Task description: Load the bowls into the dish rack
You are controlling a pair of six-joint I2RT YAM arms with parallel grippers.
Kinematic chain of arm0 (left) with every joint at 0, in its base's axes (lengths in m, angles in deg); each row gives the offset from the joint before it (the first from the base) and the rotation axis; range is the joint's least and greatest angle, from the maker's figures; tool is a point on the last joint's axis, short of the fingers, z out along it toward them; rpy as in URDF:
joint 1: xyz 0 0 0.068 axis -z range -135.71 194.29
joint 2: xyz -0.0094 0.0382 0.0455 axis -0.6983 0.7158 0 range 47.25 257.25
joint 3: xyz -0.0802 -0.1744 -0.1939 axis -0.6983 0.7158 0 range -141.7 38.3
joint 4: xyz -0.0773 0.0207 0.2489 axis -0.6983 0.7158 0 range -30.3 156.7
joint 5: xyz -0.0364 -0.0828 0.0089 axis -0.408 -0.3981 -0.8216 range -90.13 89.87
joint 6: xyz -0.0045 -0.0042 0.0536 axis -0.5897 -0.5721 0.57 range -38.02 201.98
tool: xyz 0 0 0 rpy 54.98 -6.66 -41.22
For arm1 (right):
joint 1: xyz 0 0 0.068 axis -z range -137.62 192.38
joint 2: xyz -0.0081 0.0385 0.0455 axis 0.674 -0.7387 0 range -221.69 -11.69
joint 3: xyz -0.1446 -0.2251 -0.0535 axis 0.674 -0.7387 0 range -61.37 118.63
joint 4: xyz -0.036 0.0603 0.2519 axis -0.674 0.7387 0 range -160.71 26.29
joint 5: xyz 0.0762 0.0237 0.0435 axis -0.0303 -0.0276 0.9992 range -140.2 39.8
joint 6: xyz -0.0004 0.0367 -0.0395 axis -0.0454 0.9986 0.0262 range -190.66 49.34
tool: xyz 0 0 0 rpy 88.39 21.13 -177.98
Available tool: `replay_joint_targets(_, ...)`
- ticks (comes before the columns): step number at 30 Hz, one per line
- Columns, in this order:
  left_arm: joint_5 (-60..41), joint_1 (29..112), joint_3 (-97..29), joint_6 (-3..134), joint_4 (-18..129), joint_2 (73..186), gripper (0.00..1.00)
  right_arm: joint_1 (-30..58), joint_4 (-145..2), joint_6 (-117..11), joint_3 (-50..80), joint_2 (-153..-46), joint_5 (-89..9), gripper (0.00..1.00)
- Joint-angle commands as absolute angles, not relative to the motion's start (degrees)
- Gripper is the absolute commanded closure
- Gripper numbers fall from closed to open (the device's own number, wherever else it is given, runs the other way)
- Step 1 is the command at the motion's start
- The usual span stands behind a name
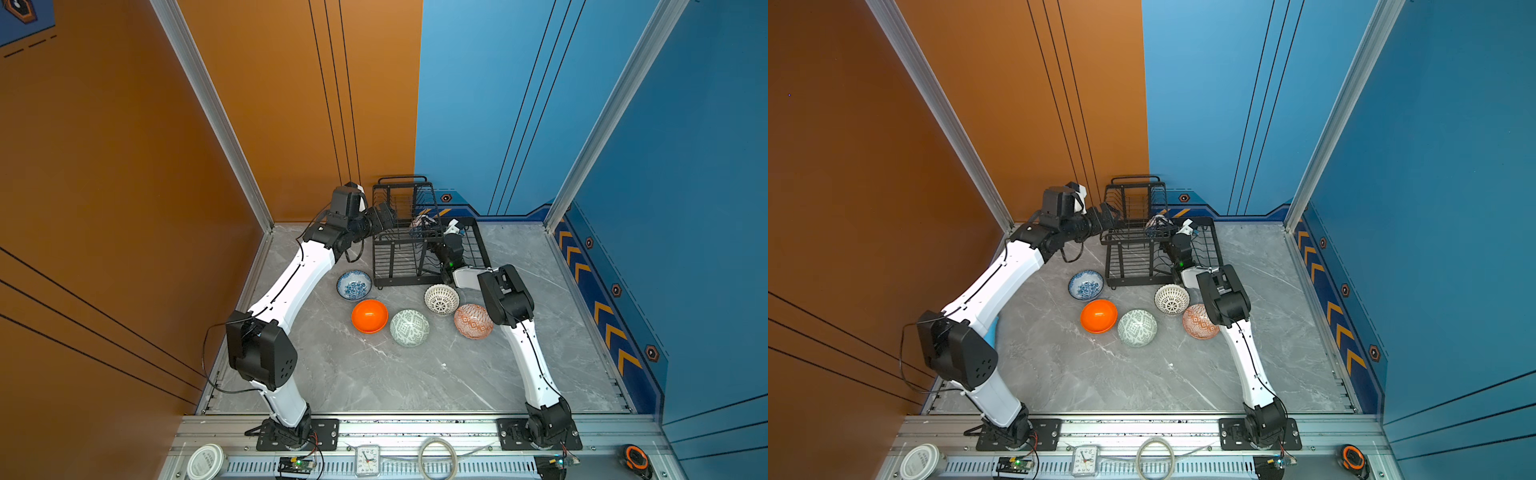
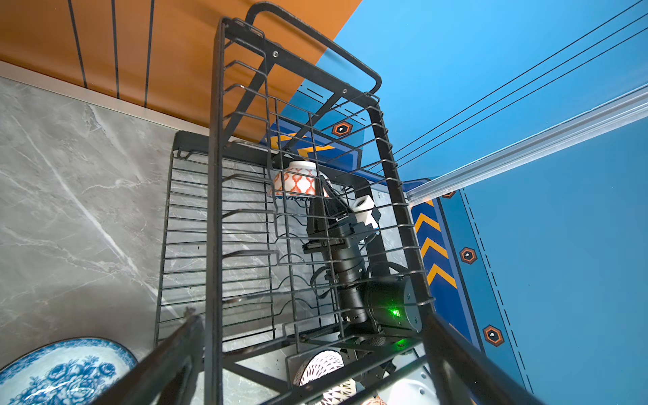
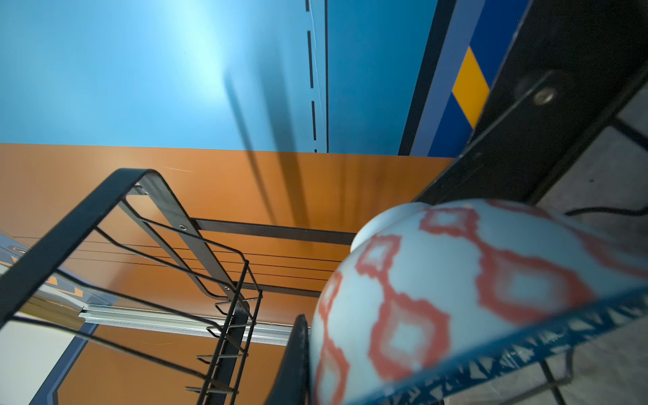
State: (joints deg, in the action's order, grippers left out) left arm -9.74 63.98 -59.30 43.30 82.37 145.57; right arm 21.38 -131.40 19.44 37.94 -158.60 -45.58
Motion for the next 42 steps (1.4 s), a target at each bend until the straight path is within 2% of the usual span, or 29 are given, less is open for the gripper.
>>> replay_joint_targets(1, -11.1, 63.5, -58.5, 43.1, 81.1, 143.3, 0.02, 21.9, -134.8, 19.6, 39.0, -159.1, -43.6, 1.0)
replay_joint_targets(20, -11.5, 64.9, -58.6, 43.0, 81.2, 144.3, 0.02, 22.1, -139.2, 19.8, 40.3, -159.8, -41.2, 1.0)
replay_joint_targets(28, -9.4, 65.7, -61.1, 47.0, 84.4, 143.7, 0.02, 22.2, -139.2, 19.7, 40.3, -160.3, -42.0, 1.0)
replay_joint_targets(42, -9.0, 65.4, -59.1, 46.1, 85.4, 143.3, 0.02, 22.9, -136.5, 19.2, 43.3, -161.3, -43.0, 1.0)
